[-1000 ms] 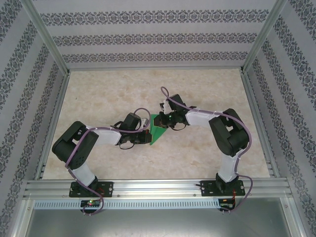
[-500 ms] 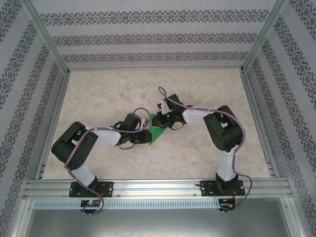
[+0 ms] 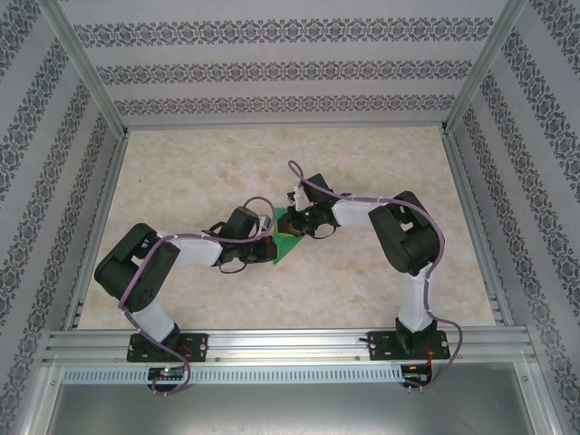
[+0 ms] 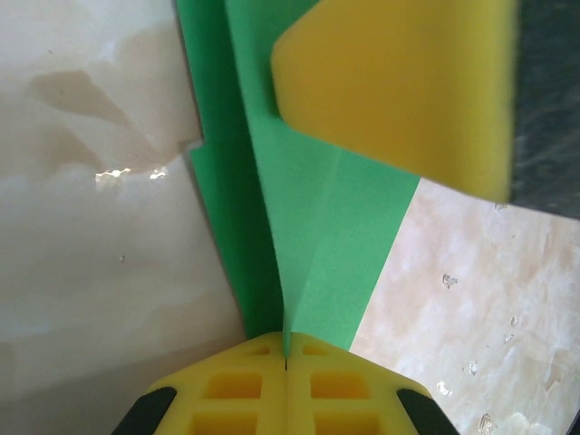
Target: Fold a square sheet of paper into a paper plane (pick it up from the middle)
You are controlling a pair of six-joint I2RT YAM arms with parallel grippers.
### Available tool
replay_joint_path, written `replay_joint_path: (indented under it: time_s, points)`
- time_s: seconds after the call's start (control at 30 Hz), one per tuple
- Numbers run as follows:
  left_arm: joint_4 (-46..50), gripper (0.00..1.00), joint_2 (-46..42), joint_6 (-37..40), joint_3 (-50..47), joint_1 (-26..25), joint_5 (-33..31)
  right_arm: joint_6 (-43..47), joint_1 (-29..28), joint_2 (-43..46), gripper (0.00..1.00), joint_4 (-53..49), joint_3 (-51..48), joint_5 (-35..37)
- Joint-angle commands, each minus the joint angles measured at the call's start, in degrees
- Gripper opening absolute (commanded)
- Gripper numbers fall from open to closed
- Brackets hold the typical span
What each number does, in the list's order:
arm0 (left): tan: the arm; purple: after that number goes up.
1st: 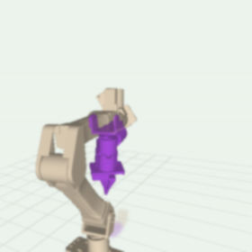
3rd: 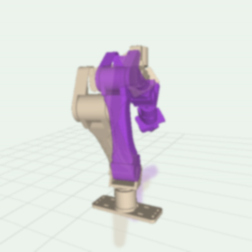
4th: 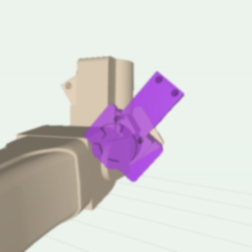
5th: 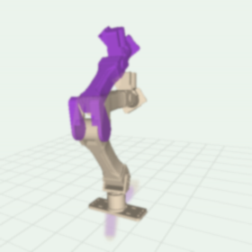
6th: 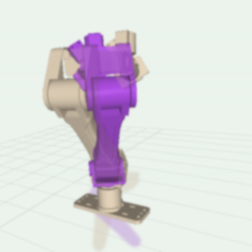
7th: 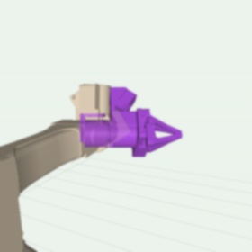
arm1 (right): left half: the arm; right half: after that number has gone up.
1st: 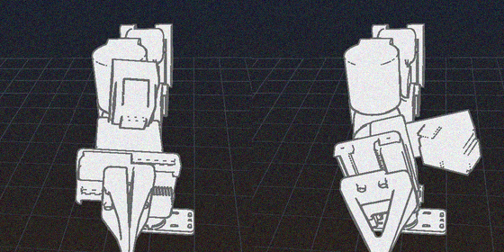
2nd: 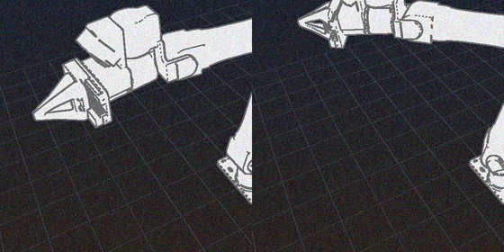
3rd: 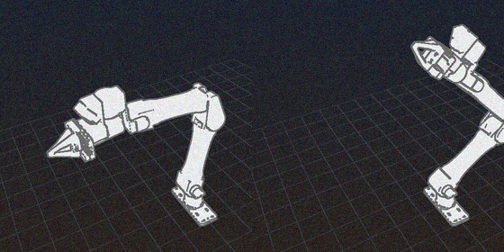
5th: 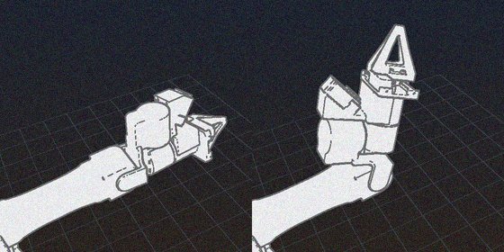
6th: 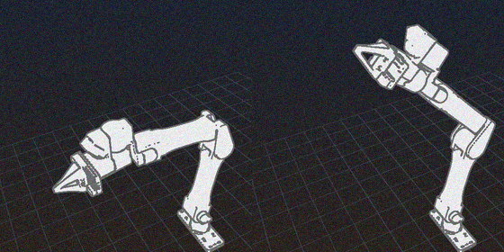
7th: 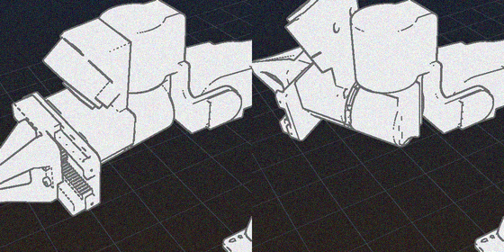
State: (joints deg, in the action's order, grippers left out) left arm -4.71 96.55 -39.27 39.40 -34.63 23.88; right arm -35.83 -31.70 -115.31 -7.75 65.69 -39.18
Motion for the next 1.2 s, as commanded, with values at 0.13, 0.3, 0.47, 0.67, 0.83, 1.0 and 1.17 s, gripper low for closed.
replay_joint_path:
  time_s: [0.13, 0.3, 0.47, 0.67, 0.83, 1.0, 1.17]
  points:
    - [3.76, 0.03, 1.20, 2.03, 0.62, -0.82, -2.07, 2.50, 1.25, -2.36, 0.11, -0.82, 2.11, -0.11]
    - [5.27, 0.15, 0.25, 2.77, 0.10, -1.14, -2.52, 3.28, 1.71, -3.72, 0.11, -1.79, 1.56, 0.35]
    - [6.93, 0.10, -0.62, 3.64, 0.78, -1.15, -3.62, 4.15, 2.13, -3.96, 0.11, -2.88, -0.32, 2.28]
    - [6.74, 0.19, -0.05, 3.08, 1.25, -1.15, -2.86, 4.46, 2.26, -4.11, 0.12, -3.89, 0.20, 2.20]
    - [10.96, 0.27, -7.11, 2.84, 1.22, -1.14, -5.68, 5.09, 2.19, -4.13, 0.12, -5.68, 0.32, 4.02]
    - [12.07, 0.23, -10.64, 1.48, 3.08, -1.19, -5.68, 5.04, 2.13, -3.74, 0.11, -5.35, -0.46, 4.37]
    - [7.37, 0.08, -6.29, -0.11, 5.39, -1.15, -0.80, 4.30, 2.08, -3.80, 0.11, -4.14, -1.04, 4.37]
